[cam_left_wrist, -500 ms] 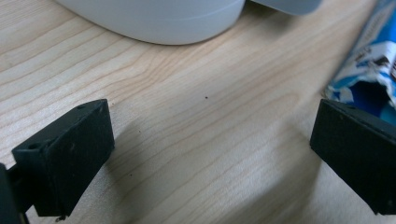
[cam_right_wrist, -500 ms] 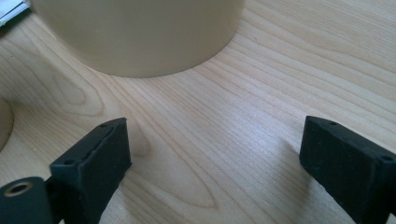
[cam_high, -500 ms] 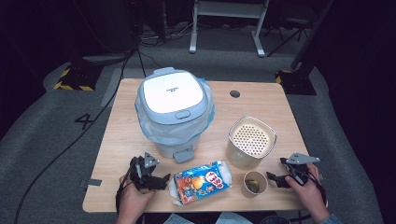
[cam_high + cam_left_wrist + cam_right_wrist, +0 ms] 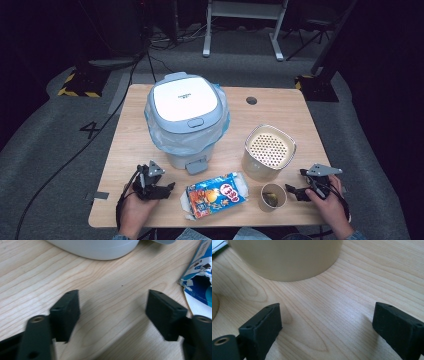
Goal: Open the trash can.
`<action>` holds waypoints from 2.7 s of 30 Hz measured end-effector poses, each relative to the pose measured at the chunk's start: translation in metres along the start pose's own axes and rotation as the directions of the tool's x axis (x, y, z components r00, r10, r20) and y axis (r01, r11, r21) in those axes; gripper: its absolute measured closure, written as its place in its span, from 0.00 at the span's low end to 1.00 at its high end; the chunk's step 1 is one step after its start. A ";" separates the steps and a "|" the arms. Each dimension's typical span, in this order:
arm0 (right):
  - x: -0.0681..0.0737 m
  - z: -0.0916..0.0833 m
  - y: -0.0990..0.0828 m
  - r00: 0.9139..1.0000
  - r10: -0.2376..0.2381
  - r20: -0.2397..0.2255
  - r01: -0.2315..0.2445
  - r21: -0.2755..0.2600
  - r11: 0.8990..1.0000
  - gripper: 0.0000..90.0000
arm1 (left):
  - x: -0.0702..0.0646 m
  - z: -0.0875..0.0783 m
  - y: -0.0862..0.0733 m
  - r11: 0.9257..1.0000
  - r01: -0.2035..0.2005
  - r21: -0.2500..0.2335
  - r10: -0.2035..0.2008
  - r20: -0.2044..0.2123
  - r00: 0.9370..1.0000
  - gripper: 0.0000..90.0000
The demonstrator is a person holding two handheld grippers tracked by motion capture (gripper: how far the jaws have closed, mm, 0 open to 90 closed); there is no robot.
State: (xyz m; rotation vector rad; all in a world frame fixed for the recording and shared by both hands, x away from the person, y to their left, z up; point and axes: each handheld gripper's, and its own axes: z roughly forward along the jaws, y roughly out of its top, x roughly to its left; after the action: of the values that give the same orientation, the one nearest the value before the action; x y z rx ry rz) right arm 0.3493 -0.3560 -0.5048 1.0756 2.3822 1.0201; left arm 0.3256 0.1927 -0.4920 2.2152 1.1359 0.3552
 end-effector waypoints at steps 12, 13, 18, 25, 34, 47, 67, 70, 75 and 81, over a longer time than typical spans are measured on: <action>0.000 0.000 0.000 1.000 0.000 0.000 0.000 0.000 1.000 0.10 | 0.000 -0.046 0.018 0.993 -0.049 -0.107 0.062 0.116 0.991 0.46; 0.000 0.000 0.000 1.000 0.000 0.000 0.000 0.000 1.000 0.10 | 0.001 -0.050 0.020 0.992 -0.044 -0.122 0.060 0.131 0.990 0.46; -0.002 0.001 0.001 1.000 -0.011 -0.012 0.011 0.002 1.000 0.08 | 0.003 -0.073 0.034 0.981 -0.046 -0.186 0.080 0.179 0.981 0.48; -0.003 0.002 0.002 1.000 -0.012 -0.013 0.012 0.004 1.000 0.08 | 0.004 -0.101 0.054 0.969 -0.111 -0.220 0.162 0.227 0.960 0.53; -0.003 0.004 0.003 1.000 -0.010 -0.010 0.010 0.007 1.000 0.07 | 0.005 -0.120 0.069 0.944 -0.125 -0.307 0.220 0.301 0.928 0.56; -0.003 0.004 0.004 1.000 -0.011 -0.012 0.011 0.007 1.000 0.07 | 0.008 -0.146 0.108 0.879 -0.080 -0.470 0.246 0.303 0.921 0.61; -0.003 0.005 0.004 1.000 -0.015 -0.018 0.015 0.008 1.000 0.06 | 0.010 -0.135 0.164 0.850 -0.010 -0.527 0.249 0.386 0.888 0.90; -0.004 0.005 0.004 1.000 -0.015 -0.019 0.015 0.008 1.000 0.06 | 0.006 -0.129 0.172 0.858 -0.021 -0.513 0.244 0.371 0.896 0.95; -0.004 0.005 0.004 1.000 -0.017 -0.020 0.017 0.008 1.000 0.06 | -0.002 -0.122 0.178 0.872 -0.033 -0.488 0.227 0.345 0.911 1.00; -0.004 0.005 0.004 1.000 -0.018 -0.022 0.018 0.007 1.000 0.06 | -0.009 -0.114 0.181 0.890 -0.069 -0.451 0.228 0.310 0.923 1.00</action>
State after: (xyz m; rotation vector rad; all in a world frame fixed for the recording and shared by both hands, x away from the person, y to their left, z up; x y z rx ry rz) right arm 0.3566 -0.3548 -0.5051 1.0487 2.4103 1.0225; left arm 0.3794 0.1517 -0.2889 1.8718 0.6161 0.2284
